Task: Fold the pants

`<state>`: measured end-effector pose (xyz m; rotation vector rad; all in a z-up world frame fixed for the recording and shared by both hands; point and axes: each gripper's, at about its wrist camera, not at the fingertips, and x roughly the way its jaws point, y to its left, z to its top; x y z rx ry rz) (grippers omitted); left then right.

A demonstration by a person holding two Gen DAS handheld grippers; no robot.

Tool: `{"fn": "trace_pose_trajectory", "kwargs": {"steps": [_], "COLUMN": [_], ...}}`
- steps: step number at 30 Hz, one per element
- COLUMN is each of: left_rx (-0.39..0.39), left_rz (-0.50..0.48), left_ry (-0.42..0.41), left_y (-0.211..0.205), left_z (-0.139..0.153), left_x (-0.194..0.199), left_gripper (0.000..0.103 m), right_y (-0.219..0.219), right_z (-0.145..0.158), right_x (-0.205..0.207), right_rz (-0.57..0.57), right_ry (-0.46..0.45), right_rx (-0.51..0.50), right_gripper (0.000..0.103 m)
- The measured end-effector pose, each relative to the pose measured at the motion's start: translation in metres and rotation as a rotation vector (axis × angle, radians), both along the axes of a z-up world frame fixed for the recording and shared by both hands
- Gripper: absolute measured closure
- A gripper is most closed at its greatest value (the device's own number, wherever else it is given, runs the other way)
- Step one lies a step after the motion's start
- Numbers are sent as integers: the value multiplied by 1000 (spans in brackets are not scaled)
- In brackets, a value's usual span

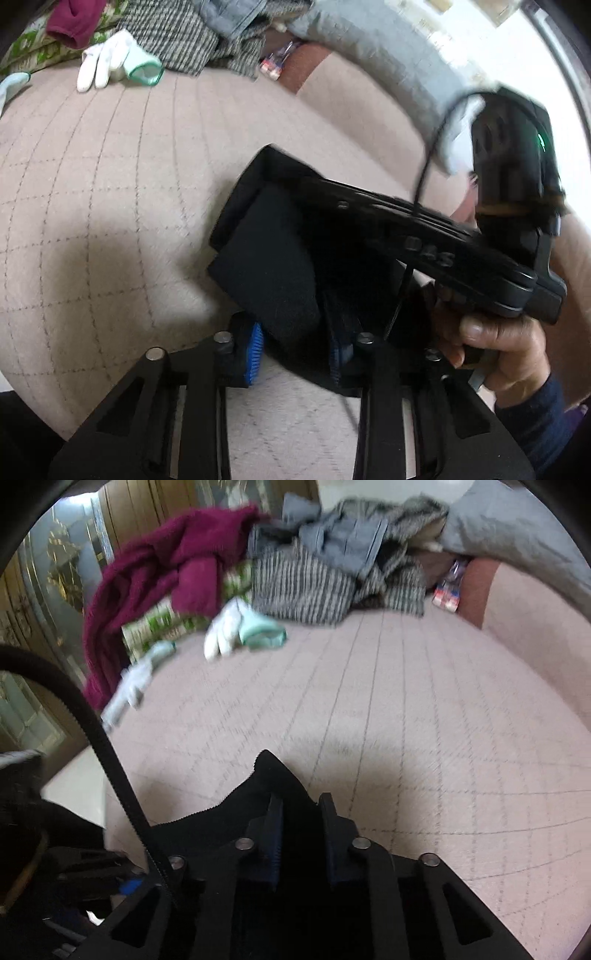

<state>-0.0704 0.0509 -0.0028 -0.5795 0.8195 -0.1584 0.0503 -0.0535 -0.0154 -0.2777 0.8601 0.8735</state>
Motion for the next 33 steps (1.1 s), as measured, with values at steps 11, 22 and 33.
{"fn": "trace_pose_trajectory", "kwargs": {"steps": [11,22,33], "left_rx": [36,139,208], "left_rz": [-238,-593,-811], "left_ry": [-294,-188,-161], "left_y": [-64,-210,-222], "left_z": [76,34,51], "left_x": [-37,-18,-25], "left_gripper": [82,85,76], "right_y": [-115,-281,-332], "right_z": [91,65,34], "right_x": [-50,-78,-116], "right_rz": [-157,-563,-707], "right_ry": [-145,-108,50], "right_rx": [292,414,500], "right_gripper": [90,103,40]}}
